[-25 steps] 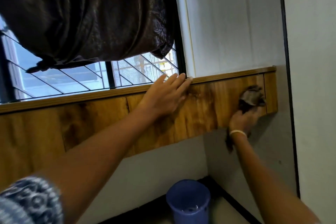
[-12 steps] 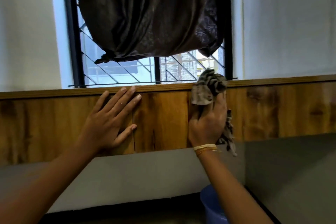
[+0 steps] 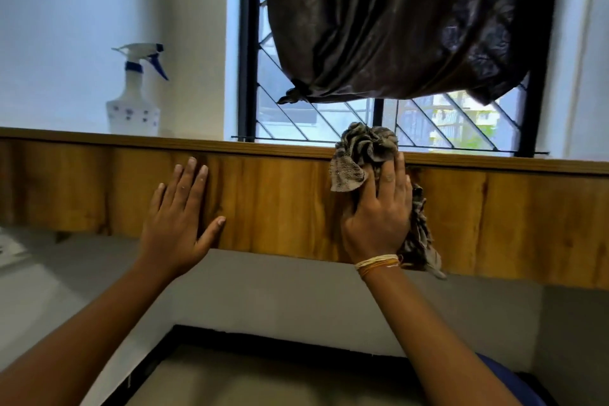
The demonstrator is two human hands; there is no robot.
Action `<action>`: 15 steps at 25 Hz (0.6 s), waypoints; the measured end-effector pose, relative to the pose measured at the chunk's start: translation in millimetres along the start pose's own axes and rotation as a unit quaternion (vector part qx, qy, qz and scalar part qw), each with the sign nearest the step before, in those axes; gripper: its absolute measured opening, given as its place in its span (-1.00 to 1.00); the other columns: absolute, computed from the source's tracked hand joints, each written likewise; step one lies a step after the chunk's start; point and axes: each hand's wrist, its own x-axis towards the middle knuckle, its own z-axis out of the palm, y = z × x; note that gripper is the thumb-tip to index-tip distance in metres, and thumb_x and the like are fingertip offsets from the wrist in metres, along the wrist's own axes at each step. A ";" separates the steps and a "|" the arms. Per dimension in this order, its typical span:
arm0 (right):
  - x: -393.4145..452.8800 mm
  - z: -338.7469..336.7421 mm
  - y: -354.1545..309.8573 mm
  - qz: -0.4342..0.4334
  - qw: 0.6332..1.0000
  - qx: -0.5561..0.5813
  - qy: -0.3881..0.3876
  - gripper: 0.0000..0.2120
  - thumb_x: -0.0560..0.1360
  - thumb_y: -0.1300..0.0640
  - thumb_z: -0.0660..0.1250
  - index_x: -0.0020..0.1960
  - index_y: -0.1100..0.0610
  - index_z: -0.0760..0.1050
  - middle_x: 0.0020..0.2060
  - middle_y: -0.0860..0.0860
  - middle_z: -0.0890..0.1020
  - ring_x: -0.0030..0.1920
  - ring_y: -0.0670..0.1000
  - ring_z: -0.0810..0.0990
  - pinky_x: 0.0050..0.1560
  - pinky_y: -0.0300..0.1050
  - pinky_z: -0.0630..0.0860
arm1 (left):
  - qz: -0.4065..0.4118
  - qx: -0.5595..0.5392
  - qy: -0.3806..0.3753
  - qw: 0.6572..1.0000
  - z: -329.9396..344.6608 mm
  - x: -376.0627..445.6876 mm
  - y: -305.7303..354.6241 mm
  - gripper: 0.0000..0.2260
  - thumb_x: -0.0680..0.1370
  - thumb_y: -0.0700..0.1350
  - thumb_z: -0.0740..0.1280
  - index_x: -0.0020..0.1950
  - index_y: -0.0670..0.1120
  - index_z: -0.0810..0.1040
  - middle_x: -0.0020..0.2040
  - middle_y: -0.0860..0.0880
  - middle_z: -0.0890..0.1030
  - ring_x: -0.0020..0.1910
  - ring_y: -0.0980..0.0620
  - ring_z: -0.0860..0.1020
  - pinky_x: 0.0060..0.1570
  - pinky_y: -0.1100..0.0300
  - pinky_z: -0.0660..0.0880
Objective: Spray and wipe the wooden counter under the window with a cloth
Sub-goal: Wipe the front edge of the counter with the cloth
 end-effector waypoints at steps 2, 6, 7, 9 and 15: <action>0.2 6.9 -14.8 -0.019 1.000 -0.002 0.002 -0.52 0.41 0.19 0.33 0.34 0.19 0.45 0.39 0.25 0.41 0.46 0.25 0.27 0.44 0.19 0.19 | -0.003 0.002 -0.010 1.000 -4.3 -1.6 -18.8 -0.29 0.54 0.25 0.04 0.59 -0.06 -0.04 0.60 -0.04 -0.07 0.57 -0.05 -0.07 0.46 -0.13 0.08; 0.7 21.3 -45.7 -0.082 0.997 0.000 -0.008 -0.46 0.42 0.19 0.36 0.38 0.13 0.37 0.42 0.23 0.39 0.47 0.22 0.24 0.46 0.13 0.09 | -0.007 0.006 -0.024 1.000 -11.8 -1.2 -43.8 -0.28 0.54 0.29 0.01 0.59 -0.04 -0.07 0.60 -0.03 -0.10 0.57 -0.05 -0.09 0.45 -0.14 0.13; 1.3 26.2 -55.4 -0.111 0.994 0.004 -0.011 -0.49 0.42 0.17 0.36 0.37 0.13 0.38 0.41 0.23 0.39 0.47 0.23 0.24 0.46 0.12 0.09 | -0.009 0.009 -0.030 0.999 -11.3 -1.8 -47.5 -0.28 0.55 0.30 0.00 0.59 -0.04 -0.08 0.60 -0.03 -0.11 0.57 -0.06 -0.10 0.45 -0.15 0.13; 2.5 37.3 -80.0 -0.167 0.986 0.020 -0.021 -0.55 0.44 0.13 0.35 0.31 0.14 0.47 0.39 0.23 0.42 0.45 0.24 0.29 0.45 0.14 0.13 | -0.024 0.021 -0.044 0.999 -8.9 -3.1 -53.8 -0.28 0.55 0.34 -0.07 0.59 -0.02 -0.11 0.59 -0.05 -0.15 0.57 -0.09 -0.12 0.45 -0.18 0.12; -33.0 66.1 -115.9 -0.452 0.872 0.110 -0.155 -0.66 0.53 0.12 0.25 0.25 0.20 0.56 0.34 0.24 0.48 0.40 0.30 0.37 0.45 0.19 0.14 | -0.085 0.033 -0.131 0.987 -9.6 -9.9 -69.6 -0.22 0.46 0.46 -0.21 0.56 0.06 -0.27 0.56 -0.10 -0.30 0.55 -0.17 -0.22 0.44 -0.25 0.02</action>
